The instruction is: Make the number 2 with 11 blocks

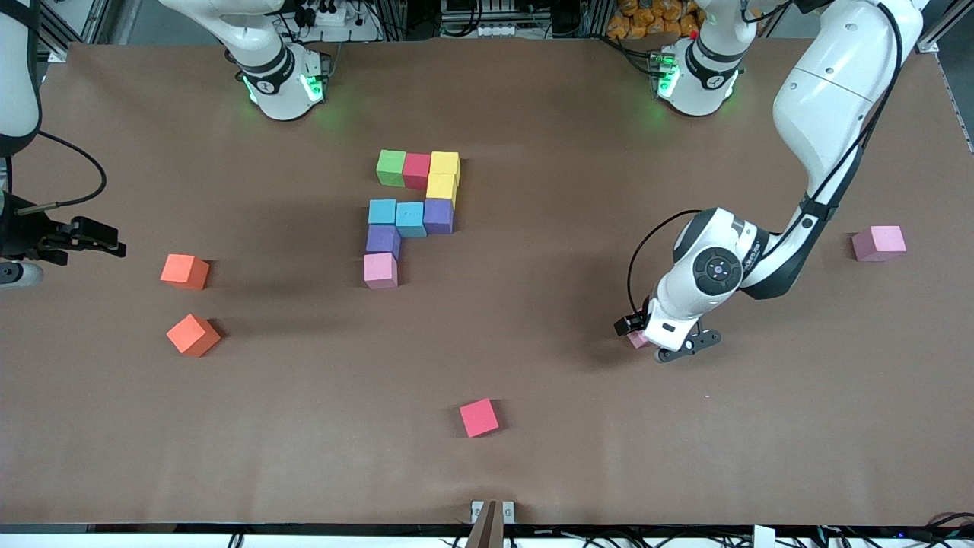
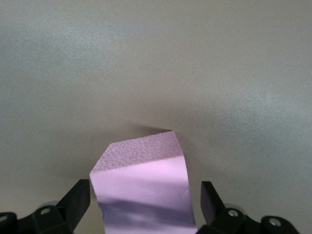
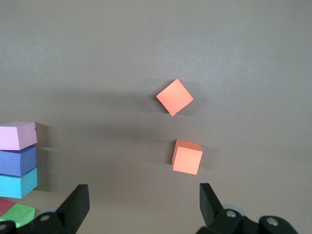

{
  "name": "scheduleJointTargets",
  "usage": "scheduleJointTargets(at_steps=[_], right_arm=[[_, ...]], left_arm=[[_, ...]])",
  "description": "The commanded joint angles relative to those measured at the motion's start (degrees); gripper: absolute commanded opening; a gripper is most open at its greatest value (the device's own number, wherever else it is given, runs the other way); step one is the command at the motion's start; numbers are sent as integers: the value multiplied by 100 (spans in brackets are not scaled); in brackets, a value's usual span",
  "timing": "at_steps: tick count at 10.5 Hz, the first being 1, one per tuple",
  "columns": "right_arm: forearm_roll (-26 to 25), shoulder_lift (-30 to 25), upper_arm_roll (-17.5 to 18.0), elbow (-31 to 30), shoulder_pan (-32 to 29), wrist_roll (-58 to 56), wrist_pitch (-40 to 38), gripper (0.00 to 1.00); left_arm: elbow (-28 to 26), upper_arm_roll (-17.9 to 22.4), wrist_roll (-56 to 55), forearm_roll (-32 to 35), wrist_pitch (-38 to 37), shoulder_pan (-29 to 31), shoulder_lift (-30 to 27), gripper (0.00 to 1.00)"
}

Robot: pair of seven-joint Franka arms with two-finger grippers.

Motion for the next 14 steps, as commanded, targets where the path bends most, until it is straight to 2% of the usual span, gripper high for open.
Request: scheduleJointTargets(at_steps=[1,2,3,5,7,10,14], right_arm=[[92,41,-8,88,-54,-54,-83,100],[92,41,-8,79,-72,-63,-100,100],[92,41,-8,71,-72,-72,-109,100],[92,41,-8,62,-115,-72,-109,100],[92,41,-16,62,-116,-63,-109,100],[92,41,-16,62,-116,-63,-109,100],[92,41,-8,62,-116,-72,-109,100]], left_arm=[[46,-31,-120,78,61,35,54,100],[46,-31,-120,78,61,35,63,100],[54,-31,-120,78,61,35,72,90],[54,-31,-129,69,61,35,72,88],[54,-31,-129,69,61,27,80,49],[63,-31,-313,60,61,0,80,14],[116,-49,-970,8,61,-105,72,9]])
